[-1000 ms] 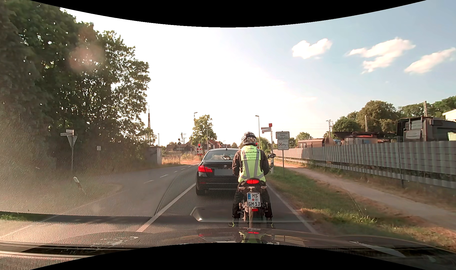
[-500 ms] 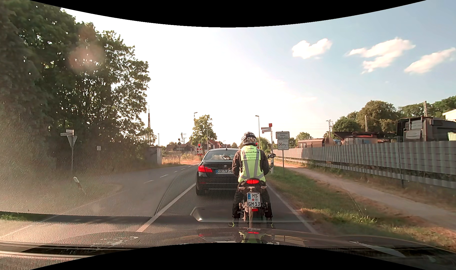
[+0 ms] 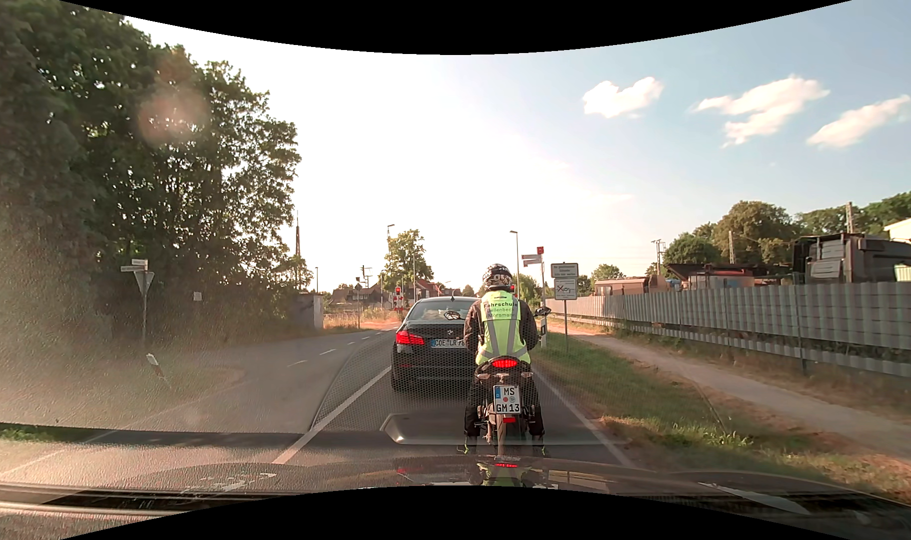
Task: Follow the waypoints while adhering to traffic rules and regulations
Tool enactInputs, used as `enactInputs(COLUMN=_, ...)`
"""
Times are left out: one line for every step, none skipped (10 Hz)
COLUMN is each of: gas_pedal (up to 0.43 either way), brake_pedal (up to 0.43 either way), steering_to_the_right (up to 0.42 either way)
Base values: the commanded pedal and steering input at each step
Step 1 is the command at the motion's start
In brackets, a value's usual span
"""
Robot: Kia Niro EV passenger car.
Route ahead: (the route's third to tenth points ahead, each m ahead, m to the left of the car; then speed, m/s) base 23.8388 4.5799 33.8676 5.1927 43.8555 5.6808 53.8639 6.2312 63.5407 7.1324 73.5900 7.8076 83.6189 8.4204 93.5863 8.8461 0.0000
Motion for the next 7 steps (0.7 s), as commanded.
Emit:
enactInputs(gas_pedal=0.000, brake_pedal=0.000, steering_to_the_right=0.006)
enactInputs(gas_pedal=0.000, brake_pedal=0.000, steering_to_the_right=0.006)
enactInputs(gas_pedal=0.000, brake_pedal=0.000, steering_to_the_right=0.006)
enactInputs(gas_pedal=0.000, brake_pedal=0.000, steering_to_the_right=0.006)
enactInputs(gas_pedal=0.000, brake_pedal=0.000, steering_to_the_right=0.006)
enactInputs(gas_pedal=0.000, brake_pedal=0.000, steering_to_the_right=0.006)
enactInputs(gas_pedal=0.000, brake_pedal=0.000, steering_to_the_right=0.006)
